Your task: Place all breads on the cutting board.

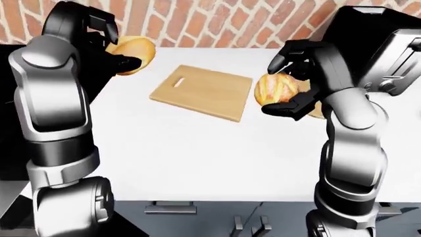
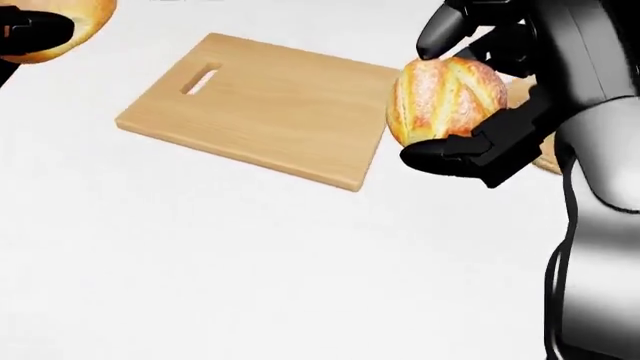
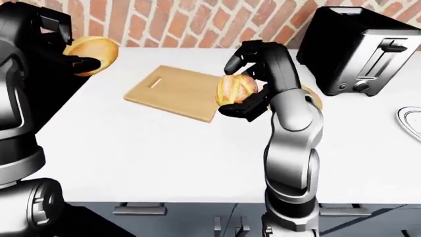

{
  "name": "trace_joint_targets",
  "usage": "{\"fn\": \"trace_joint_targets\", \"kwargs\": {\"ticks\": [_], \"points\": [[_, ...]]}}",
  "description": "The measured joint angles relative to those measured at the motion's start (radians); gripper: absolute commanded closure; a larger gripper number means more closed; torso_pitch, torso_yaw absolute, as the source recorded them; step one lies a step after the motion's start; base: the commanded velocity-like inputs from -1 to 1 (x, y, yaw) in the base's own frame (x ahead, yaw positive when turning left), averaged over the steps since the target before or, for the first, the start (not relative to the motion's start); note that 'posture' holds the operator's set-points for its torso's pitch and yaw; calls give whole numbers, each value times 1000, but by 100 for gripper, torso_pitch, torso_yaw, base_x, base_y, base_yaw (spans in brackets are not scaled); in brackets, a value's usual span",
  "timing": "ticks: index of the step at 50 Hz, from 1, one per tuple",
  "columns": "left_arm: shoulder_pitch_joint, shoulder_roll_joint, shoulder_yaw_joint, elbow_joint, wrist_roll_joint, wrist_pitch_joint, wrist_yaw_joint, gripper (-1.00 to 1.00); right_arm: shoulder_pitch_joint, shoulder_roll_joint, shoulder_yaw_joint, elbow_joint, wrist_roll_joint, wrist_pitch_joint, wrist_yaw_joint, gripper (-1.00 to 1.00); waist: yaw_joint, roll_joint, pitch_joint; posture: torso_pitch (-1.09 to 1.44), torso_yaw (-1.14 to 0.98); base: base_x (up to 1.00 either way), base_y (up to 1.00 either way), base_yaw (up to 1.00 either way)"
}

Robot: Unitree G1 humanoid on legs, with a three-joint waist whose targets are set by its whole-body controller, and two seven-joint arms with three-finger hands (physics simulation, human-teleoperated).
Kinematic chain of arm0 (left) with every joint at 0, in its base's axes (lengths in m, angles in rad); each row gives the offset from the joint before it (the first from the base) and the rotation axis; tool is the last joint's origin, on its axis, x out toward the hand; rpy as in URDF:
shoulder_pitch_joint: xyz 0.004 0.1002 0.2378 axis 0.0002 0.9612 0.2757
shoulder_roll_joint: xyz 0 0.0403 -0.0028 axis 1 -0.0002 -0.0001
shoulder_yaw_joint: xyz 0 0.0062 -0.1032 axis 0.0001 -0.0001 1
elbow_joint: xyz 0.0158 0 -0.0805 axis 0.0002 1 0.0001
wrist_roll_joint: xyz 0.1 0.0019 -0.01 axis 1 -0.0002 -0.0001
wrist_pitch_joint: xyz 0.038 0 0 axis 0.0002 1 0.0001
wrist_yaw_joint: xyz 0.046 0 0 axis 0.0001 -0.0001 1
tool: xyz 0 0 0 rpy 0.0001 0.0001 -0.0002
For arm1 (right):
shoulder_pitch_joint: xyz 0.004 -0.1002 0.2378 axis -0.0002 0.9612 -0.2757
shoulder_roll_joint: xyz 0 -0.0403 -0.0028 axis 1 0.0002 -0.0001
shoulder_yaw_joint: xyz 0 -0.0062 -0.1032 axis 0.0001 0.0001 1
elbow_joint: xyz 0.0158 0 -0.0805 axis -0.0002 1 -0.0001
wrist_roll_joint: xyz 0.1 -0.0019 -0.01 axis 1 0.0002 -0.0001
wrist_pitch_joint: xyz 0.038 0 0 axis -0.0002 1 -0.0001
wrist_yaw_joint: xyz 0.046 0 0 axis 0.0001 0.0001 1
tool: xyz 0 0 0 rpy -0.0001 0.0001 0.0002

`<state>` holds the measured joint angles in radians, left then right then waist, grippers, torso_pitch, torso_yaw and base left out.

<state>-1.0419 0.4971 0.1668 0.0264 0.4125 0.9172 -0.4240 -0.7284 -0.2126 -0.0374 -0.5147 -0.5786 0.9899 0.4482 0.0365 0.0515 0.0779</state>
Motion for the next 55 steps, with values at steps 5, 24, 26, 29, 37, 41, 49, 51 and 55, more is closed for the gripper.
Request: {"fn": "trace_joint_targets", "kwargs": {"ticks": [5, 24, 26, 29, 37, 41, 49, 51, 55], "points": [[-9, -9, -10, -12, -2, -13, 2, 100, -6, -5, -25, -21, -3, -25, -19, 100, -25, -25, -23, 0, 0, 0, 0, 0], [-12, -35, -30, -36, 27, -13, -20, 100, -49, -12, -43, 29, 34, -21, -37, 100, -18, -79, -9, 0, 0, 0, 0, 0], [-8, -44, -31, -44, 30, -16, -22, 100, -69, -13, -56, 70, 56, -36, -60, 100, -16, -84, -9, 0, 0, 0, 0, 0], [-6, -51, -43, -35, 29, -15, -30, 100, -99, -13, -62, 145, 83, -46, -99, 100, -27, -55, -17, 0, 0, 0, 0, 0], [-16, -43, -37, -49, 29, -22, -38, 100, -168, -4, -25, 236, 135, -78, -163, 100, -45, -29, -24, 0, 0, 0, 0, 0], [-15, -39, -31, -46, 33, -18, -37, 100, -204, 8, -15, 289, 147, -100, -171, 100, -47, -36, -25, 0, 0, 0, 0, 0], [-25, -31, -30, -46, 39, -5, -44, 100, -301, 52, -7, 550, 205, -207, -246, 100, -46, -46, -25, 0, 0, 0, 0, 0], [-31, -31, -32, -46, 42, -3, -45, 100, -339, 63, -5, 639, 223, -246, -271, 100, -46, -46, -25, 0, 0, 0, 0, 0], [-32, -32, -34, -53, 44, -3, -50, 100, -386, 81, 6, 781, 256, -339, -319, 100, -45, -45, -26, 0, 0, 0, 0, 0]]}}
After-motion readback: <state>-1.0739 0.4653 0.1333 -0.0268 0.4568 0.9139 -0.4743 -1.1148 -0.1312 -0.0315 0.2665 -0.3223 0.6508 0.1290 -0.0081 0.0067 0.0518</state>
